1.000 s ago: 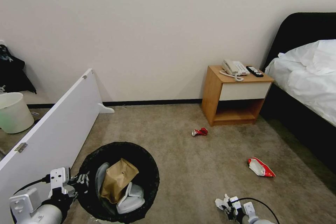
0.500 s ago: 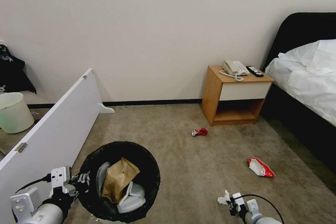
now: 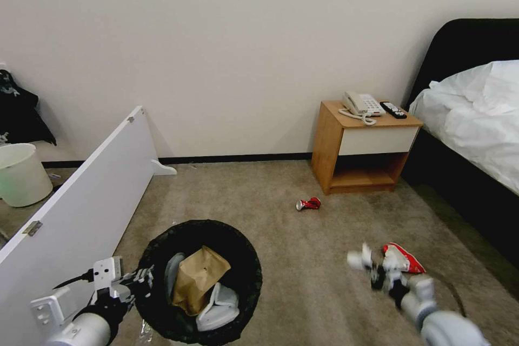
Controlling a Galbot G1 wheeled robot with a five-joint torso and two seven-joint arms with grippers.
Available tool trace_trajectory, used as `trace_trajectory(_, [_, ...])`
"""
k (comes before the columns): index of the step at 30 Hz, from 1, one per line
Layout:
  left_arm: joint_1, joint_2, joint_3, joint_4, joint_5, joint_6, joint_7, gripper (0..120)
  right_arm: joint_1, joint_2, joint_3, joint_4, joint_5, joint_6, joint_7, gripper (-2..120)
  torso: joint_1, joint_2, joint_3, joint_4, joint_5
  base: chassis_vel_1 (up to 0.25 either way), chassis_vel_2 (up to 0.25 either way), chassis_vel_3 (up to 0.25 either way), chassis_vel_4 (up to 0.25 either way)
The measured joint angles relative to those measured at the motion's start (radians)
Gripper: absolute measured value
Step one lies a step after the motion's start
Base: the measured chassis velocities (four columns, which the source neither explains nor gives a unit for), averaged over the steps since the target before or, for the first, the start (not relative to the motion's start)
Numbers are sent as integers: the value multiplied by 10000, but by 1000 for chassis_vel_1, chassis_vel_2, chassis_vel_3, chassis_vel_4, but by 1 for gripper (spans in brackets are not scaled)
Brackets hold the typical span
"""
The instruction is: Pick up the trash bin, then pick up the garbage from the floor and place it into the trash bin.
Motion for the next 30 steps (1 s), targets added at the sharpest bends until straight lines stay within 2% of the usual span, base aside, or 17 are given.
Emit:
trace_trajectory(4, [-297, -1, 197, 0, -106, -1, -18, 4, -322, -866, 349, 1477, 729, 658, -890, 0, 0, 1, 0, -1, -1, 0, 0, 0, 0])
trace_trajectory(5, [-297, -1, 197, 0, -106, -1, -18, 4, -322, -866, 349, 1477, 729, 658, -890, 0, 0, 1, 0, -1, -1, 0, 0, 0, 0])
trace_trajectory(8, [-345, 65, 224, 0, -190, 17, -49, 4, -198, -1806, 459, 2843, 1623, 1514, -1796, 0, 0, 1, 0, 3, 1, 0, 0, 0, 0])
trace_trajectory(12, [-304, 90, 212, 0, -191, 35, -53, 4, -12, -2184, 444, 3201, 1837, 1749, -2071, 0, 0, 0, 0, 3, -3, 0, 0, 0, 0])
trace_trajectory(14, [-223, 91, 184, 0, -188, 56, -52, 4, 399, -2741, 378, 3730, 2247, 1981, -2504, 0, 1, 0, 0, 2, 0, 0, 0, 0, 0])
trace_trajectory(15, [-223, 91, 184, 0, -188, 56, -52, 4, 399, -2741, 378, 3730, 2247, 1981, -2504, 0, 1, 0, 0, 2, 0, 0, 0, 0, 0])
trace_trajectory(17, [-112, 75, 161, 1, -163, 93, -52, 4, 658, -3284, 350, 4203, 2797, 2180, -3131, 0, 0, 1, 0, 2, -6, 0, 0, 0, 0])
trace_trajectory(18, [-112, 75, 161, 1, -163, 93, -52, 4, 658, -3284, 350, 4203, 2797, 2180, -3131, 0, 0, 1, 0, 2, -6, 0, 0, 0, 0])
trace_trajectory(20, [-92, 51, 140, 0, -143, 109, -52, 4, 767, -3604, 266, 4383, 3193, 2325, -3805, 0, 0, 0, 0, 1, -2, 0, 0, 0, 0])
trace_trajectory(30, [-123, 29, 140, 0, -124, 146, -66, 4, 1074, -3798, 44, 4391, 3849, 2555, -5132, 0, 0, 0, 0, 0, -2, 0, 0, 0, 0])
